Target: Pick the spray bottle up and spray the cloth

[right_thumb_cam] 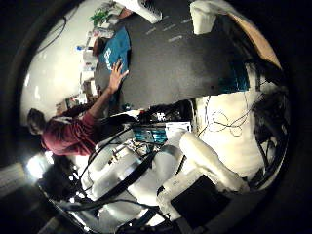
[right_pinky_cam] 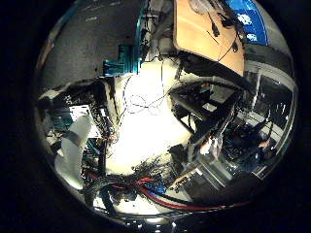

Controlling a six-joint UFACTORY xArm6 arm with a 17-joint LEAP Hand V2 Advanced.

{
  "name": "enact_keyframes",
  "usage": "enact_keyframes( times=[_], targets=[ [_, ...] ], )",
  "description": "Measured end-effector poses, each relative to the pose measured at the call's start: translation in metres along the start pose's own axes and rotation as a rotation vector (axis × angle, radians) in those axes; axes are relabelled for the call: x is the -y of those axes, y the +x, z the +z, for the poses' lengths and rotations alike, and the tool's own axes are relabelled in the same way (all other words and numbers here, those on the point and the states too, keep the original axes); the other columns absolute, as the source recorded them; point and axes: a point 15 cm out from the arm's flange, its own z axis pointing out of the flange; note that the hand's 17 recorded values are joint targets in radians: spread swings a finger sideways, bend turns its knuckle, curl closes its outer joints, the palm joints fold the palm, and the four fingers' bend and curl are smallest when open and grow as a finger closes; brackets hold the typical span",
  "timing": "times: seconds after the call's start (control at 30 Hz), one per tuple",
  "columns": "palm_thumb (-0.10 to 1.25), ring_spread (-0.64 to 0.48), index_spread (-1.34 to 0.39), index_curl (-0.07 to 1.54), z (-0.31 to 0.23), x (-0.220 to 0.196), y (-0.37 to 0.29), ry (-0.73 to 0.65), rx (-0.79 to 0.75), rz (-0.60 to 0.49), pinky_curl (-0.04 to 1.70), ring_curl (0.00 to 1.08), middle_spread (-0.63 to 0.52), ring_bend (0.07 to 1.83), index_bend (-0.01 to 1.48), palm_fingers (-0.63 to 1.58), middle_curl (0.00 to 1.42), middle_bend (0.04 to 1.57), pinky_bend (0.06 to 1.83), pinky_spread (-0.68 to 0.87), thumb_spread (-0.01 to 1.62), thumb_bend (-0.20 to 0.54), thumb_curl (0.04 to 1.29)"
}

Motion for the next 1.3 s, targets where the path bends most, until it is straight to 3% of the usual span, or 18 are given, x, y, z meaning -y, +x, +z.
enact_keyframes(
  times=[0.47, 1.3],
  targets=[
    [0.76, 0.22, -0.39, 0.38, 0.001, 0.001, 0.0, 0.002, 0.008, 0.002, 0.32, 0.12, 0.1, 0.17, 0.33, 0.06, 0.29, 0.19, 0.2, 0.39, 1.13, -0.018, 0.29],
    [0.76, 0.22, -0.33, 0.34, -0.005, 0.03, 0.003, 0.185, 0.119, 0.071, 0.34, 0.18, 0.14, 0.19, 0.17, 0.0, 0.28, 0.19, 0.26, 0.38, 1.15, -0.016, 0.29]
  ],
)
